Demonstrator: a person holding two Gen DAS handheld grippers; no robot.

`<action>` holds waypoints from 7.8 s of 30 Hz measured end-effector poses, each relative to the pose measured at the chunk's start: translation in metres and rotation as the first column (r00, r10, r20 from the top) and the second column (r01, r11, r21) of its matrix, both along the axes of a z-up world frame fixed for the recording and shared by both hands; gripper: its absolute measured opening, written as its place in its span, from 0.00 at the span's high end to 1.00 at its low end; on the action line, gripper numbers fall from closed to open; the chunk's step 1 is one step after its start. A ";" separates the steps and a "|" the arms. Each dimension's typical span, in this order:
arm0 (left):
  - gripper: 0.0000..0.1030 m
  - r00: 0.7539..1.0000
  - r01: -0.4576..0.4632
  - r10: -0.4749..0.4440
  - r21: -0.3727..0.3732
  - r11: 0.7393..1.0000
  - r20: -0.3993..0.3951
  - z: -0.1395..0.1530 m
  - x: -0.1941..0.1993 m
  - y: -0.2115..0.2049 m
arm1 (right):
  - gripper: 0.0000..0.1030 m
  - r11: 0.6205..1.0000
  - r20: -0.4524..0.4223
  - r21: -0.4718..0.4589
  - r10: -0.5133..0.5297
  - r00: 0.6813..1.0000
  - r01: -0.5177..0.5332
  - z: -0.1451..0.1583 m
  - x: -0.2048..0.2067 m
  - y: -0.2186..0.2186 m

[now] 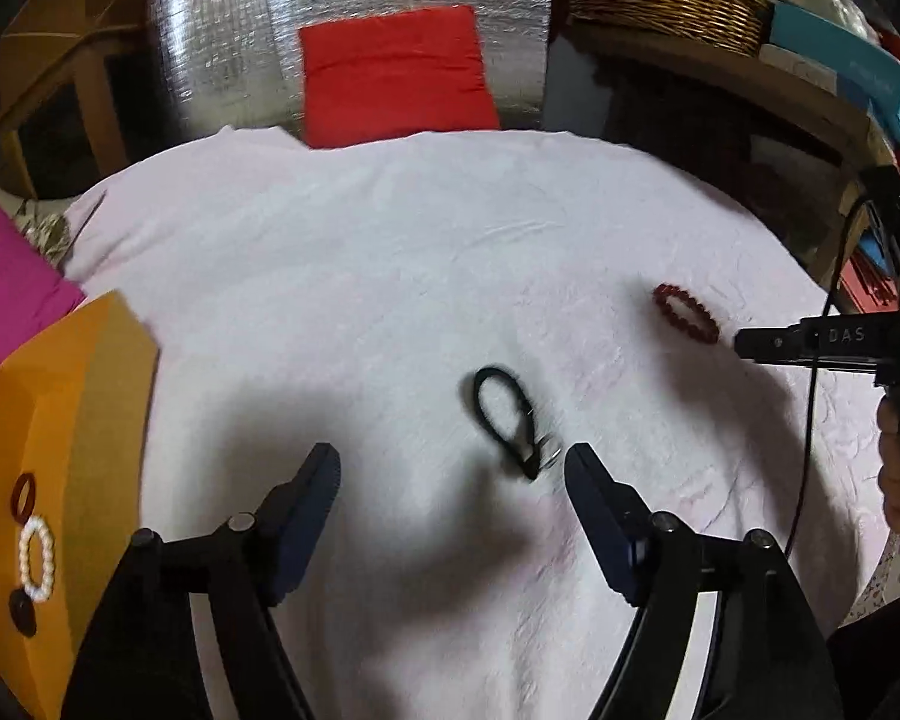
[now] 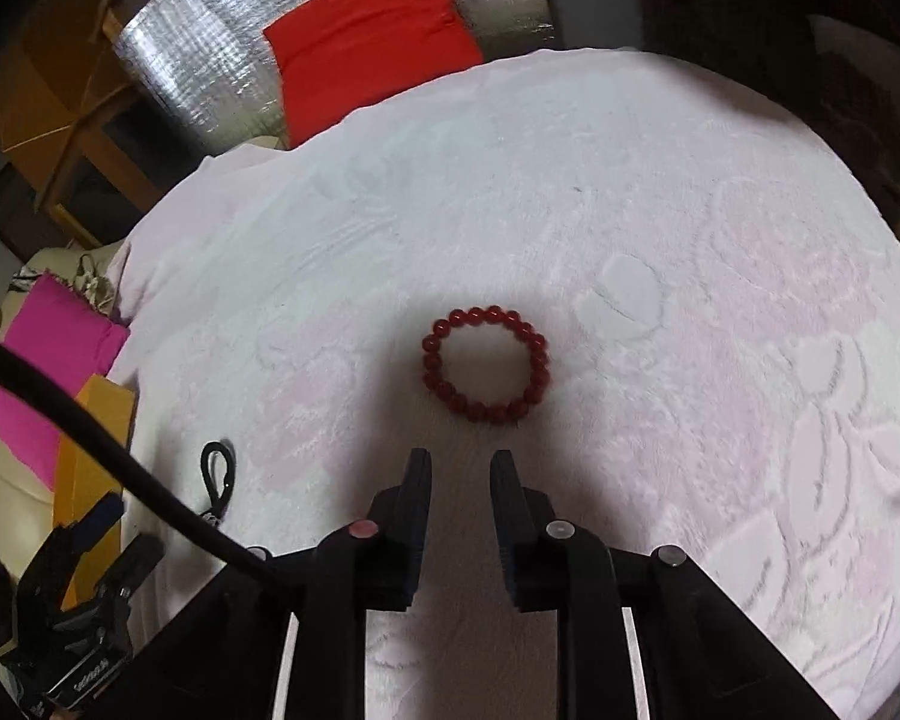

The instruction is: Organize jewelry

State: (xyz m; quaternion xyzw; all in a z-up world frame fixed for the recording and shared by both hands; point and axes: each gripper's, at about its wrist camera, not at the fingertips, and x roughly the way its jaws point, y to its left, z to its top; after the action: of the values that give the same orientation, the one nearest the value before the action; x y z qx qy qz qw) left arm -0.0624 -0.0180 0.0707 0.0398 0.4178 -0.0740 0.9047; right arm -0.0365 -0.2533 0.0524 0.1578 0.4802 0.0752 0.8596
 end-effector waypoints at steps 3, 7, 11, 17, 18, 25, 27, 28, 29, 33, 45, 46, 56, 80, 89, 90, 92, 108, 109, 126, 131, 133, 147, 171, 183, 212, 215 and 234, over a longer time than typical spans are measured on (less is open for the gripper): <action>0.24 0.998 -0.024 0.024 0.006 1.000 -0.057 -0.008 -0.001 0.006 | 0.45 0.999 -0.089 -0.004 -0.044 0.995 0.044 -0.011 -0.001 -0.009; 0.24 0.993 -0.030 0.035 0.039 0.999 -0.117 -0.022 0.001 0.005 | 0.44 0.995 -0.104 0.006 -0.094 0.990 0.095 -0.019 -0.007 -0.020; 0.24 0.986 -0.027 0.044 0.103 0.994 -0.163 -0.037 0.007 0.001 | 0.49 0.993 -0.046 0.007 -0.119 0.992 0.120 -0.023 -0.018 -0.023; 0.07 0.982 -0.063 0.071 0.051 0.997 -0.175 -0.048 0.011 0.015 | 0.53 0.985 0.013 -0.157 -0.069 0.998 0.070 -0.026 -0.026 -0.005; 0.06 0.981 -0.078 0.081 0.028 0.997 -0.176 -0.050 0.012 0.018 | 0.53 0.982 0.016 -0.177 -0.062 0.998 0.064 -0.026 -0.027 -0.003; 0.00 0.987 -0.124 0.125 0.015 0.992 -0.103 -0.056 0.002 0.020 | 0.54 0.964 0.012 -0.264 -0.027 1.000 0.029 -0.026 -0.025 0.002; 0.00 0.984 -0.135 0.137 0.027 0.991 -0.113 -0.055 0.002 0.019 | 0.54 0.966 -0.004 -0.257 -0.032 0.999 0.030 -0.025 -0.023 0.001; 0.00 0.981 -0.134 0.136 0.022 0.991 -0.137 -0.055 0.004 0.020 | 0.54 0.968 -0.020 -0.249 -0.031 0.999 0.025 -0.023 -0.021 0.000; 0.00 0.979 -0.128 0.130 0.021 0.991 -0.154 -0.053 0.005 0.021 | 0.54 0.974 -0.035 -0.225 -0.036 0.999 0.027 -0.020 -0.019 -0.005; 0.00 0.981 -0.095 0.103 0.055 0.994 -0.166 -0.045 0.012 0.017 | 0.53 0.992 -0.015 -0.104 -0.073 0.997 0.071 -0.004 -0.012 -0.024; 0.01 0.997 0.042 -0.040 0.029 0.999 -0.070 -0.027 0.018 -0.015 | 0.60 0.987 0.007 -0.103 -0.126 0.992 0.126 0.001 0.018 -0.036; 0.04 0.996 0.040 -0.038 0.021 0.999 -0.082 -0.030 0.022 -0.017 | 0.62 0.987 0.003 -0.106 -0.122 0.993 0.122 -0.001 0.022 -0.035; 0.15 0.991 0.027 -0.032 -0.037 0.999 -0.133 -0.038 0.032 -0.025 | 0.76 0.970 -0.006 -0.205 -0.135 0.991 0.131 -0.022 0.054 -0.019; 0.69 0.996 -0.013 0.007 -0.060 0.998 -0.092 -0.042 0.053 -0.025 | 0.90 0.997 -0.012 0.056 0.056 0.998 -0.056 -0.006 0.022 0.009; 0.66 0.996 -0.017 0.011 -0.068 0.998 -0.092 -0.041 0.054 -0.027 | 0.90 0.996 -0.055 0.043 0.079 0.995 -0.077 -0.014 0.023 0.024; 0.64 0.996 -0.014 0.008 -0.068 0.998 -0.093 -0.041 0.054 -0.028 | 0.90 0.996 -0.057 0.042 0.078 0.995 -0.075 -0.015 0.024 0.025; 0.51 0.995 -0.008 0.002 -0.068 0.998 -0.095 -0.041 0.054 -0.030 | 0.89 0.997 -0.067 0.039 0.071 0.995 -0.068 -0.016 0.024 0.024; 0.92 0.999 -0.014 0.014 -0.014 1.000 -0.044 -0.038 0.053 -0.031 | 0.90 0.993 0.027 -0.069 0.095 0.995 -0.093 -0.006 0.022 0.044; 0.92 0.999 -0.019 0.018 -0.012 1.000 -0.036 -0.035 0.053 -0.030 | 0.90 0.993 0.038 -0.064 0.100 0.994 -0.097 -0.004 0.022 0.045; 0.92 0.992 -0.115 0.119 -0.121 0.986 0.030 0.002 0.033 0.037 | 0.90 0.977 0.245 0.077 0.176 0.953 -0.201 0.038 0.005 0.090; 0.92 0.986 -0.137 0.149 -0.144 0.980 0.073 0.017 0.020 0.055 | 0.90 0.961 0.346 0.117 0.197 0.918 -0.250 0.054 -0.008 0.110; 0.92 0.980 -0.158 0.173 -0.151 0.976 0.094 0.024 0.014 0.064 | 0.90 0.952 0.378 0.131 0.209 0.902 -0.276 0.059 -0.014 0.118; 0.92 0.900 -0.376 0.392 -0.112 0.920 0.194 0.057 -0.026 0.141 | 0.90 0.905 0.457 0.127 0.309 0.834 -0.405 0.067 -0.043 0.200; 0.92 0.805 -0.576 0.555 0.052 0.816 0.208 0.045 -0.036 0.213 | 0.90 0.784 0.501 0.156 0.462 0.732 -0.601 0.060 -0.080 0.297; 0.92 0.807 -0.582 0.561 0.086 0.809 0.187 0.037 -0.030 0.224 | 0.90 0.777 0.487 0.143 0.485 0.726 -0.614 0.053 -0.067 0.319; 0.34 0.772 -0.632 0.608 0.117 0.766 0.183 0.031 -0.024 0.244 | 0.84 0.744 0.393 0.153 0.558 0.731 -0.650 0.027 -0.058 0.349; 0.30 0.776 -0.622 0.595 0.100 0.776 0.209 0.041 -0.037 0.235 | 0.74 0.754 0.391 0.122 0.561 0.729 -0.645 0.031 -0.062 0.346; 0.13 0.664 -0.739 0.673 0.147 0.658 0.326 0.132 -0.212 0.207 | 0.48 0.809 0.464 -0.125 0.559 0.687 -0.574 0.105 -0.207 0.287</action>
State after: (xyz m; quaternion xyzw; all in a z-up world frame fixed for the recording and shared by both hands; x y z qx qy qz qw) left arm -0.2741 0.1885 0.2032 0.0035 0.2917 0.3483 0.8908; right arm -0.2438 0.0334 0.1573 -0.0091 0.2757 0.3806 0.8827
